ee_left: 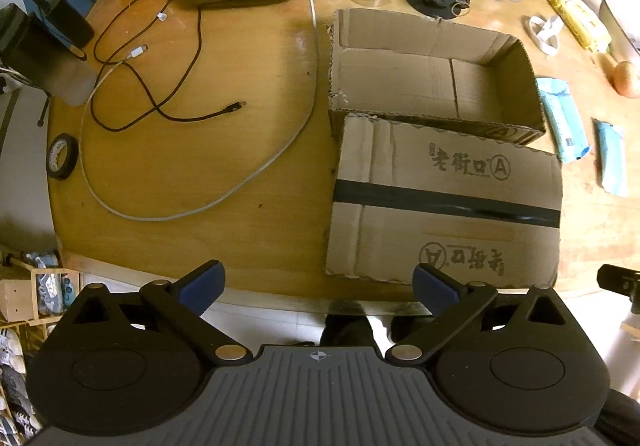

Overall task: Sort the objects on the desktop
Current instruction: 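Move the right tool over the table toward the two blue packets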

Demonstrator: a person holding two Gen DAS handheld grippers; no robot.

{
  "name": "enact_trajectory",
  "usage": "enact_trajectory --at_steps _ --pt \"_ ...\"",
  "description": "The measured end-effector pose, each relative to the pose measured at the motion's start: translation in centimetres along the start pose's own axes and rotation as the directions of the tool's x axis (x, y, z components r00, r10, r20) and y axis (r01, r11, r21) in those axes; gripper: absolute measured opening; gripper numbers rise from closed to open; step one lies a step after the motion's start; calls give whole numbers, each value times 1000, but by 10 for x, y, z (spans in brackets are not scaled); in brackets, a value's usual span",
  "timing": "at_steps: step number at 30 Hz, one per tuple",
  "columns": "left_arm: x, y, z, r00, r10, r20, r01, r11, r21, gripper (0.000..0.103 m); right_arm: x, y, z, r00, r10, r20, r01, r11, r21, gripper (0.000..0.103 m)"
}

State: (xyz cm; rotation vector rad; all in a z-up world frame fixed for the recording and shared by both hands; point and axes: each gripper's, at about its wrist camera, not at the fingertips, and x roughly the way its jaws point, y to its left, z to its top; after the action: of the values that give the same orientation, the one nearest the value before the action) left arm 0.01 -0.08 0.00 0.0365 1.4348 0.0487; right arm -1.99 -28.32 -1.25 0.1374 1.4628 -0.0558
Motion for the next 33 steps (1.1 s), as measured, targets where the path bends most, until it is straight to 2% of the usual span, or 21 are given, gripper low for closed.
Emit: enact_trajectory --at_steps 18,33 --pt "-1 -18 1 1000 -2 -14 2 1000 -3 103 2 -10 1 1000 -10 -12 10 1000 -13 103" --pt "-5 -40 0 999 -2 -40 3 999 33 103 3 -26 1 1000 -13 -16 13 1000 3 103"
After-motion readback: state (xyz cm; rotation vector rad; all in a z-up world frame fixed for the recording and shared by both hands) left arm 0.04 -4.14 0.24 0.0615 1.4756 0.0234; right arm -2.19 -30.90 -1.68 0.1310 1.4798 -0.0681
